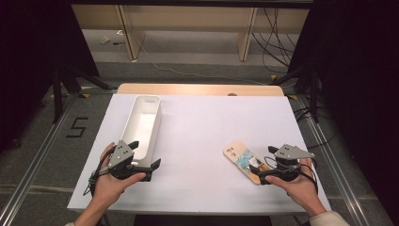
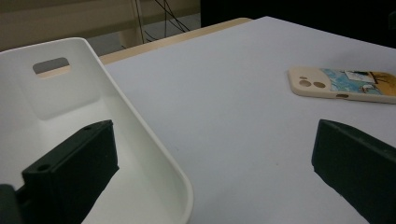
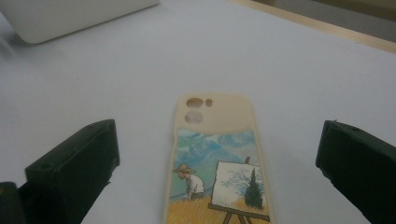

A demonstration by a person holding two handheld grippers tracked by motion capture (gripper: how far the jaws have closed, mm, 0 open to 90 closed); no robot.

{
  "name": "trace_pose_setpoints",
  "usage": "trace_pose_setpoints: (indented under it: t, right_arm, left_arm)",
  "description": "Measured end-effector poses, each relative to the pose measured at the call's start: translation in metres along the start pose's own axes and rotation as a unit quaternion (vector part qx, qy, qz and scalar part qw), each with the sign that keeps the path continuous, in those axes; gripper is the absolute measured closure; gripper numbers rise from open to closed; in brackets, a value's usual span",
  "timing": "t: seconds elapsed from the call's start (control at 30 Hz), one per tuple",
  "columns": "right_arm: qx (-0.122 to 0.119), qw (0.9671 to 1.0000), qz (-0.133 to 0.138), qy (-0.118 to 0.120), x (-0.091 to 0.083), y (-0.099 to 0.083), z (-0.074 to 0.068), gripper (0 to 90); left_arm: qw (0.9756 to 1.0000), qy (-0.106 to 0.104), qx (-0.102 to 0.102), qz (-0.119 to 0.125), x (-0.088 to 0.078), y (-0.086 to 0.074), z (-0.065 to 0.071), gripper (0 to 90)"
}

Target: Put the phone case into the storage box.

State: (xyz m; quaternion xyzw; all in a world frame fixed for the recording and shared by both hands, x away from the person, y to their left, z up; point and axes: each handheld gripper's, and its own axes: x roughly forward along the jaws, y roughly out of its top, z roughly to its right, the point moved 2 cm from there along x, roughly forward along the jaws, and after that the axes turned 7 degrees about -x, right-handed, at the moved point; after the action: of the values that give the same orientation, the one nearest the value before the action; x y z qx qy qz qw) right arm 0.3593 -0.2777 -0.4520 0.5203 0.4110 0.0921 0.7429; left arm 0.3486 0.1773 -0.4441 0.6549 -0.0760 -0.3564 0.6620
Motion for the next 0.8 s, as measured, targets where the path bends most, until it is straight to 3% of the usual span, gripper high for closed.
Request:
trace_pose_setpoints:
  t: [0.37, 0.5, 0.53, 0.57, 0.7, 0.77, 0.8]
  right_arm:
    - [-0.006, 0.9998, -0.019, -0.001, 0.002, 0.0, 0.001, 0.6]
    - [-0.014, 0.9986, -0.051, -0.002, 0.005, 0.006, 0.005, 1.8]
    - [-0.016, 0.997, -0.075, 0.003, 0.008, 0.008, 0.007, 3.1]
    - [-0.016, 0.997, -0.075, 0.003, 0.008, 0.008, 0.007, 3.1]
    - [-0.019, 0.9902, -0.137, 0.02, 0.02, 0.006, 0.009, 5.4]
    - [-0.025, 0.9874, -0.154, 0.029, 0.027, 0.007, 0.009, 5.2]
    - [-0.028, 0.9833, -0.176, 0.036, 0.035, 0.011, 0.008, 4.8]
  left_arm:
    - [1.0, 0.0, -0.002, 0.001, -0.001, 0.0, 0.0, 0.0]
    - [1.0, 0.0, -0.001, 0.002, -0.001, 0.0, 0.0, 0.0]
    - [1.0, 0.0, -0.001, 0.002, -0.001, 0.0, 0.0, 0.0]
    - [1.0, 0.0, -0.001, 0.002, -0.001, 0.0, 0.0, 0.0]
    - [1.0, -0.001, -0.002, 0.0, 0.0, -0.001, 0.0, 0.0]
    - [1.0, -0.002, -0.002, 0.0, 0.0, -0.001, 0.0, 0.0]
    - [1.0, -0.001, -0.001, 0.0, 0.0, -0.001, 0.0, 0.0]
